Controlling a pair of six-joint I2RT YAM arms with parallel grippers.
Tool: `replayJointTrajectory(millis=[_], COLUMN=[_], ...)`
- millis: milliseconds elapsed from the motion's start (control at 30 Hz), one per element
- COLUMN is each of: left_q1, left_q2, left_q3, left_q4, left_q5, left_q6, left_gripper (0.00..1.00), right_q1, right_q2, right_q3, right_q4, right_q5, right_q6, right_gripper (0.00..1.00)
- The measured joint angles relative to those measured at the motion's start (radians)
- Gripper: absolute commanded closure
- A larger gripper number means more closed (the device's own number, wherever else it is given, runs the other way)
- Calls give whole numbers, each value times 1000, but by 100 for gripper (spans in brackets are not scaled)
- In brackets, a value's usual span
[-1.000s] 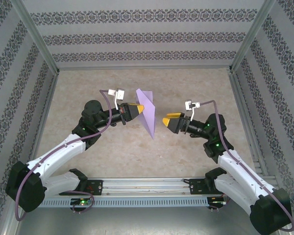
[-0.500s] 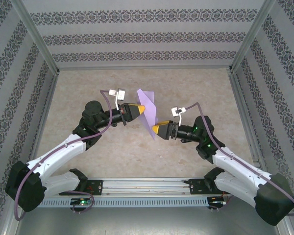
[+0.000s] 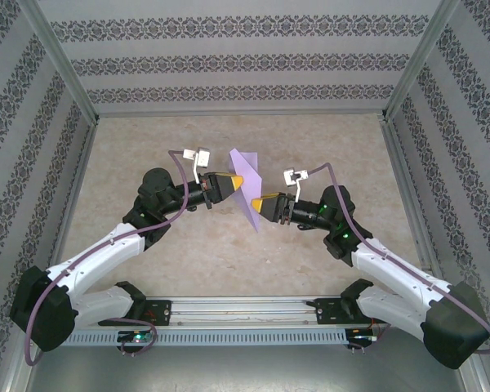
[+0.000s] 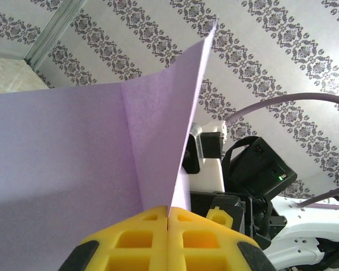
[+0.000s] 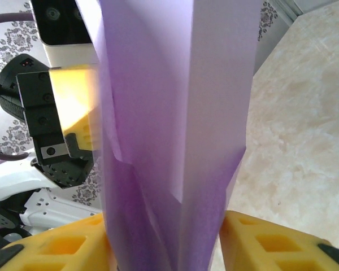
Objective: Fold a paper plane with a square sheet of paper (fold left side to right side)
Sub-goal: Turn over the paper at the center of the table.
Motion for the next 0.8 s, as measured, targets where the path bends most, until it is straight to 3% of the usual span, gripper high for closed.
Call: replayJointTrajectory(millis=[300, 667, 800], left_q1=[0, 0, 0], left_q2=[8, 8, -31], left_q3=[0, -11, -16], left_q4=[3, -1, -68], left_q5=[0, -43, -90], left_q6=[-10, 1, 45], left_gripper=[93, 68, 64], right_q1=[0, -2, -2], right_q2=[0, -18, -43], right_q3=[23, 26, 26], right_q4=[-9, -52, -94], right_q5=[7, 22, 39], right_q6=[-22, -49, -70], right_gripper=[72, 89, 93])
